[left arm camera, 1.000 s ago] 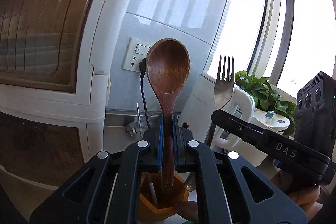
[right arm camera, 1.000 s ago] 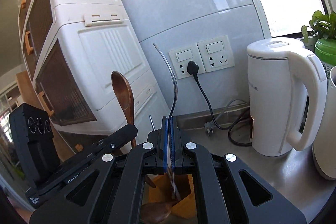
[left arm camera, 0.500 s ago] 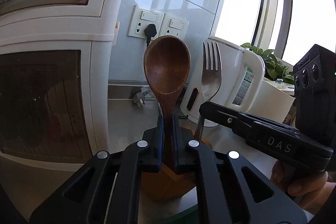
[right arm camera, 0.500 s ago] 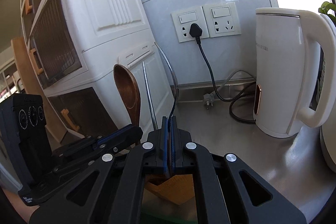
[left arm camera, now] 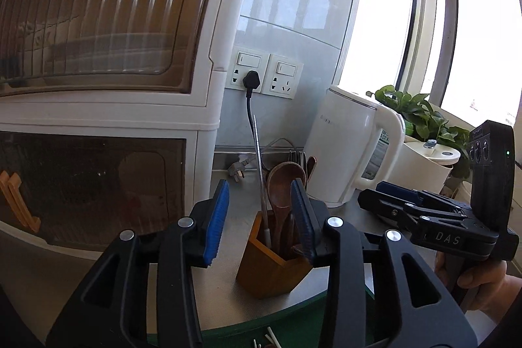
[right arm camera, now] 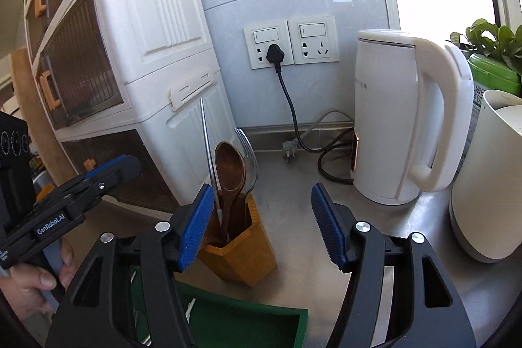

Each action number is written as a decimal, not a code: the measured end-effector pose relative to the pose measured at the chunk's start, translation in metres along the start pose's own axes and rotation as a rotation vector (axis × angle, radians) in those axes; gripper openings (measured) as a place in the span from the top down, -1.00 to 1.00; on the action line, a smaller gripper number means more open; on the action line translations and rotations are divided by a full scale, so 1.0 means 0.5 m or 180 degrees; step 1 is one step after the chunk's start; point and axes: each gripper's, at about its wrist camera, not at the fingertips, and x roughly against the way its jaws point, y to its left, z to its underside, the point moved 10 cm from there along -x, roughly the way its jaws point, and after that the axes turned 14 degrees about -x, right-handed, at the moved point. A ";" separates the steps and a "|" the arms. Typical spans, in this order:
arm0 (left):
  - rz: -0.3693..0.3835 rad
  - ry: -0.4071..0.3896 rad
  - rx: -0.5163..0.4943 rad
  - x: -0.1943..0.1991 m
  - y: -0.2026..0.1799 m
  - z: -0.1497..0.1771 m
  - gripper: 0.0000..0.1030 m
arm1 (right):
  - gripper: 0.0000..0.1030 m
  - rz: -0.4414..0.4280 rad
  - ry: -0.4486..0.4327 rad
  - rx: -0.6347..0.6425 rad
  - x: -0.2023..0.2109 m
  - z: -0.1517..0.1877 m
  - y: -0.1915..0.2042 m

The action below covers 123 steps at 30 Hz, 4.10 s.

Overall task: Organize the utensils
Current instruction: 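Move both tools back over the green tray, then grasp the silver spoon with the left tool while the right tool grasps a white chopstick, then lift the silver spoon with the left tool while the right tool lifts the white chopstick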

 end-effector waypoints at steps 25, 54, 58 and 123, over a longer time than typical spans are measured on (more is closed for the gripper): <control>0.0305 0.2669 0.0326 0.222 0.009 0.342 -0.61 | -0.81 0.0577 0.2766 -0.0228 0.069 0.398 0.064; 0.0162 0.3746 -0.0058 0.200 0.018 0.499 0.49 | 0.80 0.1066 0.3334 0.0290 -0.004 0.502 0.105; 0.0096 0.3811 -0.0168 0.197 0.024 0.497 0.77 | 0.87 0.1106 0.3356 0.0311 -0.010 0.502 0.097; 0.0228 0.3553 -0.0517 0.110 -0.014 0.452 0.91 | 0.88 0.0080 0.2320 -0.0602 0.094 0.317 0.005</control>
